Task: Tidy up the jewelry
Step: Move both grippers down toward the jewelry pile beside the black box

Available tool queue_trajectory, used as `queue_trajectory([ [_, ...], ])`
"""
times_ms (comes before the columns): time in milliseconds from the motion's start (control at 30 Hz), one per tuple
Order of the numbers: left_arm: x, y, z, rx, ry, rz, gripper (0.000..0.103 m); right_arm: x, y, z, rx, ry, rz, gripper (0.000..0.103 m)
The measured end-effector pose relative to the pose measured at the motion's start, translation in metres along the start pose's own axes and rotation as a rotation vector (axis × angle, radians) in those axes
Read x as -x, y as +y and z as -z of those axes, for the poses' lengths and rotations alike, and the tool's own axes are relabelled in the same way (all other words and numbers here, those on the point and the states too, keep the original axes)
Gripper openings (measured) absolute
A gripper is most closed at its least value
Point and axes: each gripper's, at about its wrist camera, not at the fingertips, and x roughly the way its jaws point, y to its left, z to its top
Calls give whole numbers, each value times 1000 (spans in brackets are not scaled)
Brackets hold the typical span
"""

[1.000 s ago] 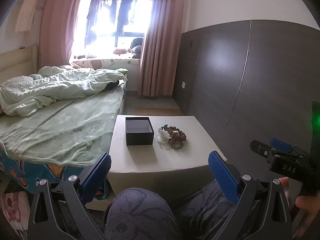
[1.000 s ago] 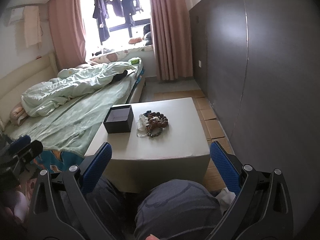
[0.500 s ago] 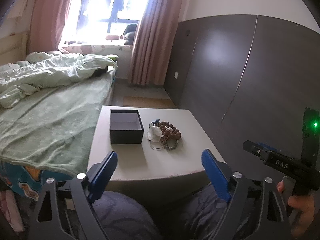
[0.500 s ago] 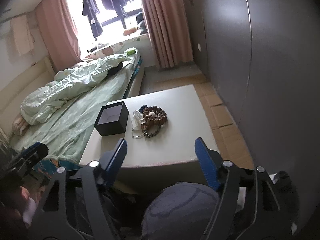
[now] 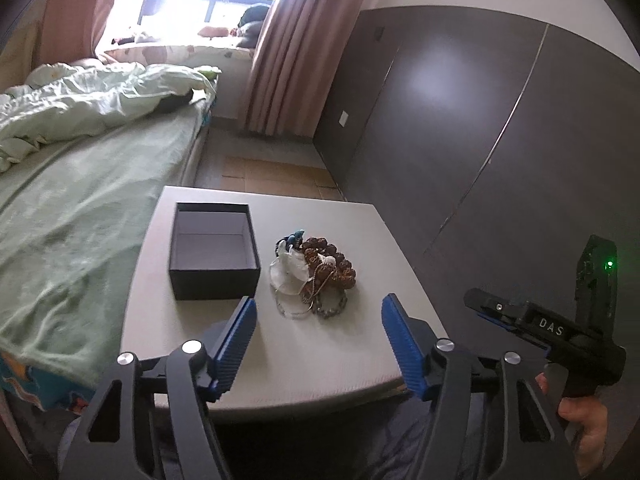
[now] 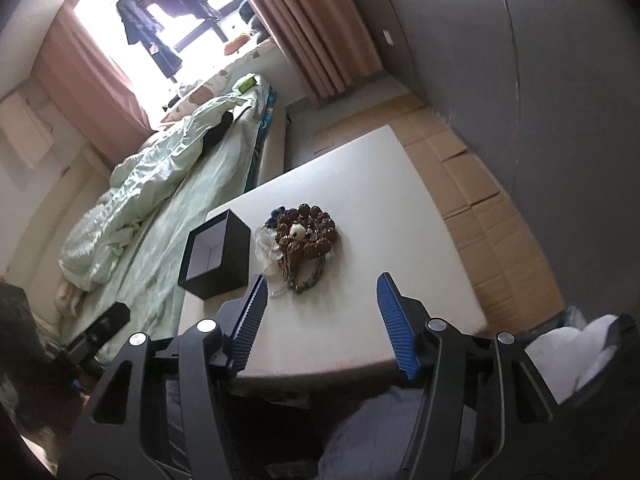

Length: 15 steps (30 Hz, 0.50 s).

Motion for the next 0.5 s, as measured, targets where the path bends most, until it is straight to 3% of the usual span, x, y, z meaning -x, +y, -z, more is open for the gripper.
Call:
queue_trajectory([
  [167, -35, 3, -13, 9, 39, 16, 58, -28, -6, -24, -31, 32, -13, 56],
  [333, -73, 8, -20, 43, 86, 28, 49, -60, -7, -42, -44, 74, -25, 56],
  [500, -105, 10, -24, 63, 113, 33, 41, -95, -12, -57, -79, 134, -44, 47],
])
